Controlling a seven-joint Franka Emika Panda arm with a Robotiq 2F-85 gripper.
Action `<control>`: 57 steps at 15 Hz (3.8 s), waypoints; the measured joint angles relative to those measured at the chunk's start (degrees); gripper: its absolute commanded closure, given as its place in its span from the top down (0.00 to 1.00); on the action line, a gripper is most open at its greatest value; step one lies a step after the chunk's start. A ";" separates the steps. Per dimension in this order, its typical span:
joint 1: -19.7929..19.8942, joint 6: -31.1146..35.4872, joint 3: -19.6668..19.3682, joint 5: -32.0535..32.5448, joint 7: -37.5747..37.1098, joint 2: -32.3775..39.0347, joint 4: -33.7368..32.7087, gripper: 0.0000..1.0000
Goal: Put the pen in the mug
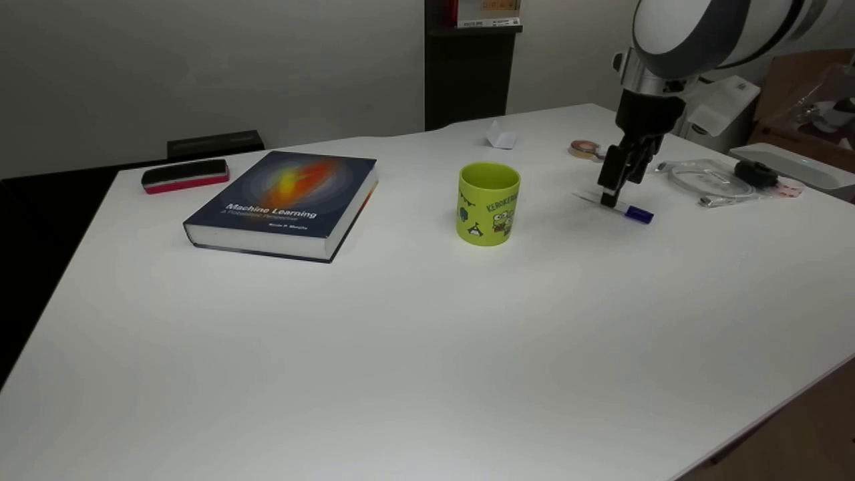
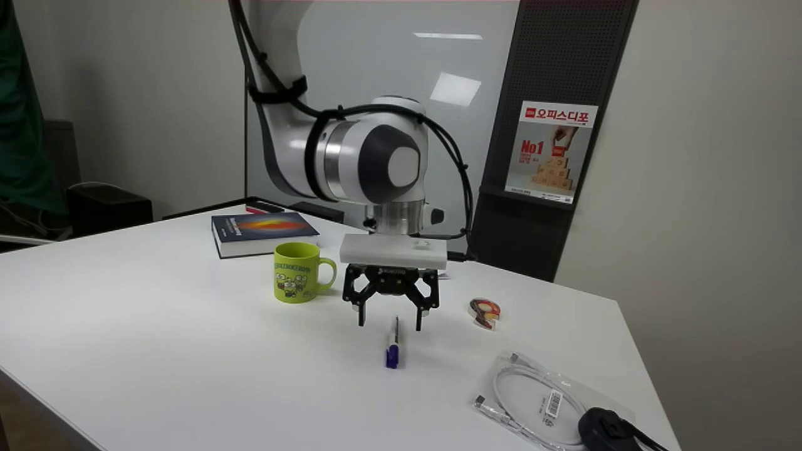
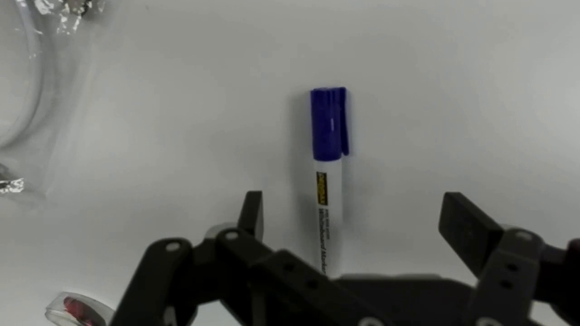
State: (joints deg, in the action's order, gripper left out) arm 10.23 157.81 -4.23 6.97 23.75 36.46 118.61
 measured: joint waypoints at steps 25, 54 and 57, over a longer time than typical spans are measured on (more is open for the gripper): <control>1.82 -27.03 1.68 1.05 3.43 -5.00 -9.76 0.04; -16.53 -63.06 9.99 8.96 4.78 2.13 -33.64 0.04; -16.14 -63.01 9.74 8.96 4.79 4.62 -34.04 0.04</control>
State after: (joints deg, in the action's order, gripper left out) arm -5.91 94.79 5.51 15.93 28.54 41.08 84.57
